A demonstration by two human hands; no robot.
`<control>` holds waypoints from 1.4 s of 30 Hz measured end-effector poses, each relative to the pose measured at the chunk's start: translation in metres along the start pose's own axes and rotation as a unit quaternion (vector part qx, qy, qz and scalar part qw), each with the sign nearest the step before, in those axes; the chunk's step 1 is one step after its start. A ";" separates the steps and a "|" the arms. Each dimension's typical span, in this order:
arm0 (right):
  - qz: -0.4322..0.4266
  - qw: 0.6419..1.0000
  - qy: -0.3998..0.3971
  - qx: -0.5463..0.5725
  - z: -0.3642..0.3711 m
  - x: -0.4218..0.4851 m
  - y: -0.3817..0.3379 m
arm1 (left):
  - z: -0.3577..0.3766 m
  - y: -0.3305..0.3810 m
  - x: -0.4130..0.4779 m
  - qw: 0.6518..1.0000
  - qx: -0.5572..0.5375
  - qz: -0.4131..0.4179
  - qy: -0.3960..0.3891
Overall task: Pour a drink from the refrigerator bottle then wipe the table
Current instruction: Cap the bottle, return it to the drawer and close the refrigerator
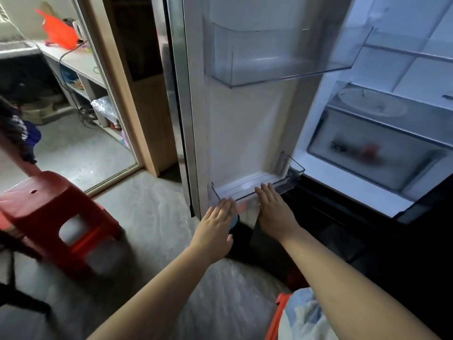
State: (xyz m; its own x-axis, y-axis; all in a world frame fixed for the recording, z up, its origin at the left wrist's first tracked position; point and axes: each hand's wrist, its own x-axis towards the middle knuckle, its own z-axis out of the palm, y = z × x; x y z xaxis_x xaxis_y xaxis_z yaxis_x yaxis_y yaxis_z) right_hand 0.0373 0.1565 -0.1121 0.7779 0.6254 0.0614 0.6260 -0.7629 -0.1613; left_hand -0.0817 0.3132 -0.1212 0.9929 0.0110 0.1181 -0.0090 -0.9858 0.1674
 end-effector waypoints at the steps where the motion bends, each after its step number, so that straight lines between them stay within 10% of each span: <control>1: -0.002 1.000 0.000 -0.002 -0.004 -0.007 0.007 | 0.001 0.011 -0.004 1.000 -0.002 0.005 0.000; 12: -0.003 1.000 -0.003 0.026 -0.035 -0.080 0.072 | 0.009 0.120 -0.020 0.994 0.067 0.081 -0.035; 18: -0.129 0.989 0.044 0.062 -0.008 -0.139 0.071 | -0.012 0.109 -0.060 0.969 0.014 0.201 0.141; 30: 0.050 0.983 0.118 0.129 -0.030 -0.172 0.104 | -0.058 0.122 0.003 0.956 0.028 0.175 0.235; 34: 0.195 0.918 0.268 0.219 -0.056 -0.195 0.090 | -0.057 0.143 0.013 0.950 0.003 0.237 0.205; 37: 0.109 0.903 0.399 0.113 -0.091 -0.205 0.080 | -0.062 0.156 0.026 0.933 -0.025 0.289 0.213; 42: -0.042 0.912 0.404 -0.047 -0.167 -0.179 0.087 | -0.080 0.179 0.061 0.940 -0.082 0.264 0.199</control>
State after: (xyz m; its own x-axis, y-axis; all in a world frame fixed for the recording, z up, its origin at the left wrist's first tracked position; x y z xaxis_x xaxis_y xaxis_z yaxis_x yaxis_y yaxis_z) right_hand -0.0386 -0.0496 0.0271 0.4882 0.3860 0.7827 0.6579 -0.7520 -0.0396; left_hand -0.0326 0.1505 -0.0055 0.7225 -0.3783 0.5787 -0.5381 -0.8333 0.1271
